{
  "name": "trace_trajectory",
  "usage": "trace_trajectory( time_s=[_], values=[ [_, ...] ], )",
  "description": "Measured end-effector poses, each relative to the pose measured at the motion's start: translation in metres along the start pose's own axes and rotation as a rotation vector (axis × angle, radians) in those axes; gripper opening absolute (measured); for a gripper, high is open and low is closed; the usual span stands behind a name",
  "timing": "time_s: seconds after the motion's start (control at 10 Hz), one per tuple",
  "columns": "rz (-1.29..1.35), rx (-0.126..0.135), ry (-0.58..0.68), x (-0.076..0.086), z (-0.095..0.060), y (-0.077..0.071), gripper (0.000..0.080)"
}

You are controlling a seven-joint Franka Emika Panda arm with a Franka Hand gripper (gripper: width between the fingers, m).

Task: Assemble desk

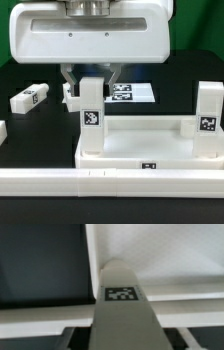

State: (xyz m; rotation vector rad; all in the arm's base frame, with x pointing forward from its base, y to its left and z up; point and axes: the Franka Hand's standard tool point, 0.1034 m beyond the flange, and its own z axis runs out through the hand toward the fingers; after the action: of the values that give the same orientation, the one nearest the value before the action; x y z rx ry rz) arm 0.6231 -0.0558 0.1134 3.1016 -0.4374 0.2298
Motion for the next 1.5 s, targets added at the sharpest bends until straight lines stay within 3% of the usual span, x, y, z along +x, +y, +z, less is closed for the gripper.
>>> trace_trajectory(
  time_s=[0.3, 0.6, 0.9, 1.0, 1.1, 1.2, 1.3, 1.5],
  values=[
    [0.333, 0.000, 0.004, -0.0003, 0.0001, 0.0000, 0.0290],
    [0.617, 0.019, -0.004, 0.0001, 0.0006, 0.0023, 0.0290],
    [0.668, 0.023, 0.000, 0.0010, 0.0010, 0.0028, 0.0291],
    [0.627, 0.023, 0.000, 0.0010, 0.0010, 0.0028, 0.0368],
    [0.598, 0.022, 0.000, 0.0009, 0.0014, 0.0032, 0.0549],
    [0.550, 0.020, 0.001, 0.0008, 0.0015, 0.0032, 0.0549],
    [0.399, 0.015, 0.003, 0.0008, 0.0016, 0.0033, 0.0629],
    [0.189, 0.011, 0.005, 0.0008, 0.0020, 0.0034, 0.0643]
  ],
)
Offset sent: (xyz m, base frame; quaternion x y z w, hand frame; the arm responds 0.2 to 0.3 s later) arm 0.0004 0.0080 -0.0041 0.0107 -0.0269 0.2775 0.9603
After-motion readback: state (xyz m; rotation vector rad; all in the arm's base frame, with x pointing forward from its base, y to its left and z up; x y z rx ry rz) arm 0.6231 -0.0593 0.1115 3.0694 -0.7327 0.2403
